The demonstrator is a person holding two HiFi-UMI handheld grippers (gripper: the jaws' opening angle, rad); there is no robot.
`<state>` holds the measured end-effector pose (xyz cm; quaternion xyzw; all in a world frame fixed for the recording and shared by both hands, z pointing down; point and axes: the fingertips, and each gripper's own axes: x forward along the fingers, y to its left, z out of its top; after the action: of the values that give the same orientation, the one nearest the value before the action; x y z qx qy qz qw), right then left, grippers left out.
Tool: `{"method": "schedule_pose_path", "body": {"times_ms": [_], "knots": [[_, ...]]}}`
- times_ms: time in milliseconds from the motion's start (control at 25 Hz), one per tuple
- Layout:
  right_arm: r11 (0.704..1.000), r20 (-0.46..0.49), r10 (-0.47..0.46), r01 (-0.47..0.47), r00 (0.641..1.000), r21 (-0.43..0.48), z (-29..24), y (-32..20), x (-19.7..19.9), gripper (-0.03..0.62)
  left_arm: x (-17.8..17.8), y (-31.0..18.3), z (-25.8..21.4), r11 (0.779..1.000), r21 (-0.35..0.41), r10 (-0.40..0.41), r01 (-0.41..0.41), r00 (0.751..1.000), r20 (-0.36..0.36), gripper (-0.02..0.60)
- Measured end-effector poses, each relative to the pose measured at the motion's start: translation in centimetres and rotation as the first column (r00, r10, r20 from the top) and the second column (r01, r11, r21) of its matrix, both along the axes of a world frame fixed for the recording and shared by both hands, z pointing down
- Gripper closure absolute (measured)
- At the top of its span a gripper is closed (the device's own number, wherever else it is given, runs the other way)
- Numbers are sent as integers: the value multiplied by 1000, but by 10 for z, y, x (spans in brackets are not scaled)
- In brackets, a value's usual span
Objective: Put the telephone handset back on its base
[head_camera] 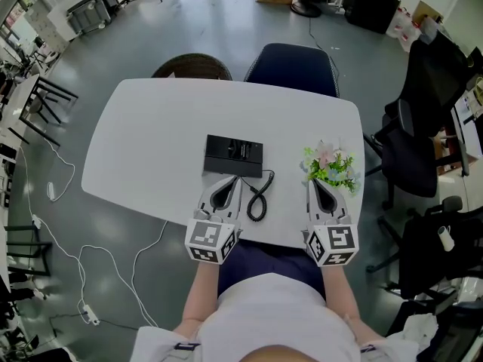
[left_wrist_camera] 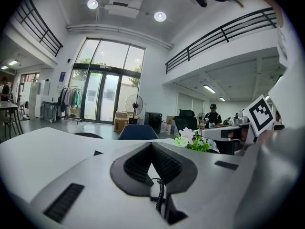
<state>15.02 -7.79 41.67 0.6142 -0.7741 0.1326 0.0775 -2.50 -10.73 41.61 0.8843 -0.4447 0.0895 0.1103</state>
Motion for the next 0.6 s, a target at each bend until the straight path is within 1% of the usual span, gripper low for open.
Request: {"method": "schedule_pose_path", "body": {"times_ms": [200,400,520,600], "knots": [[1000,-1,16,-16,1000,-7,3,-1,5,562,-2,1,6,1000,-13,-5,5,1000,-1,566],[1000,6,11,-11,1000,-7,4,-2,4,562,-4,2,8,1000,-18,-6,6,1000,-8,566],[1000,9,9,-9,1000,-8,4,-2,5,562,-3,4,6,1000,-13,4,-5,1000,-29,566],[1000,12,9,-9,1000,-10,5,-2,5,562,-3,5,7,1000,-22,4,-5,999,-48,566]]}}
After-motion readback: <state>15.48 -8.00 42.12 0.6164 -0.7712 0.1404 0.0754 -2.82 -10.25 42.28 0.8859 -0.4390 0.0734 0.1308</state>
